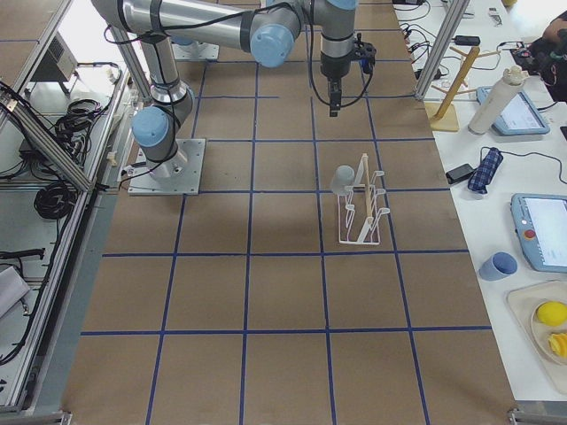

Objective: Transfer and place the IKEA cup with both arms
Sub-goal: 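Move the right gripper over the wire rack and lower onto the grey cup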

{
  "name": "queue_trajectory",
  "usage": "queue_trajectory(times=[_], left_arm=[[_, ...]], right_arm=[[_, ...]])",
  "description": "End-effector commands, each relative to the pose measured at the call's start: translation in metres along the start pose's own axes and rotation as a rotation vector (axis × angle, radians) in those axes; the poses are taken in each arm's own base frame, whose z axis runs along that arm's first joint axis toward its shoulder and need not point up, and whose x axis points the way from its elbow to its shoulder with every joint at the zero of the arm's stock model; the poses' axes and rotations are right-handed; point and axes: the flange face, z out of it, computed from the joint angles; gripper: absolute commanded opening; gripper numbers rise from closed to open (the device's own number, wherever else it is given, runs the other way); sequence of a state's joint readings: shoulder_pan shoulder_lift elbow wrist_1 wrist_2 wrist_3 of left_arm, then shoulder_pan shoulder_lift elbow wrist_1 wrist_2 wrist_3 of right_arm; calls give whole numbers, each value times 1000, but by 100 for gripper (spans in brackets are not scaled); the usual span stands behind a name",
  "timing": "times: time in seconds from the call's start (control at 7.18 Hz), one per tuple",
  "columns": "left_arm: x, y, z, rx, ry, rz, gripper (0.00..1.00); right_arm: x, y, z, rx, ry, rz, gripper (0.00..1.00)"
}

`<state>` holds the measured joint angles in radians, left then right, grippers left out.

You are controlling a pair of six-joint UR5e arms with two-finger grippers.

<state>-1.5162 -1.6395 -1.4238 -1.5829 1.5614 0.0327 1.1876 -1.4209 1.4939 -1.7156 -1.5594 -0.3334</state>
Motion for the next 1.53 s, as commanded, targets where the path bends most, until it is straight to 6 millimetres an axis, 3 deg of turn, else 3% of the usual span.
queue_trajectory(times=[0.0,0.14,0.28,0.56,1.11,1.39], left_arm=[[-2,8,2,-11,3,-4,100],[-1,5,2,-6,9,-4,100],[-1,7,2,-8,9,-4,100],[-2,6,0,-3,9,-6,100],[-5,11,-1,-12,-3,-9,100],[-5,4,-3,-2,-5,-12,100]], right_arm=[[31,-15,54,-31,-11,17,100],[36,-25,91,-41,-12,17,100],[39,-30,115,-53,-15,17,100],[43,-40,145,-65,-21,18,100],[47,-42,156,-84,3,24,100],[47,-42,156,-82,2,24,88]])
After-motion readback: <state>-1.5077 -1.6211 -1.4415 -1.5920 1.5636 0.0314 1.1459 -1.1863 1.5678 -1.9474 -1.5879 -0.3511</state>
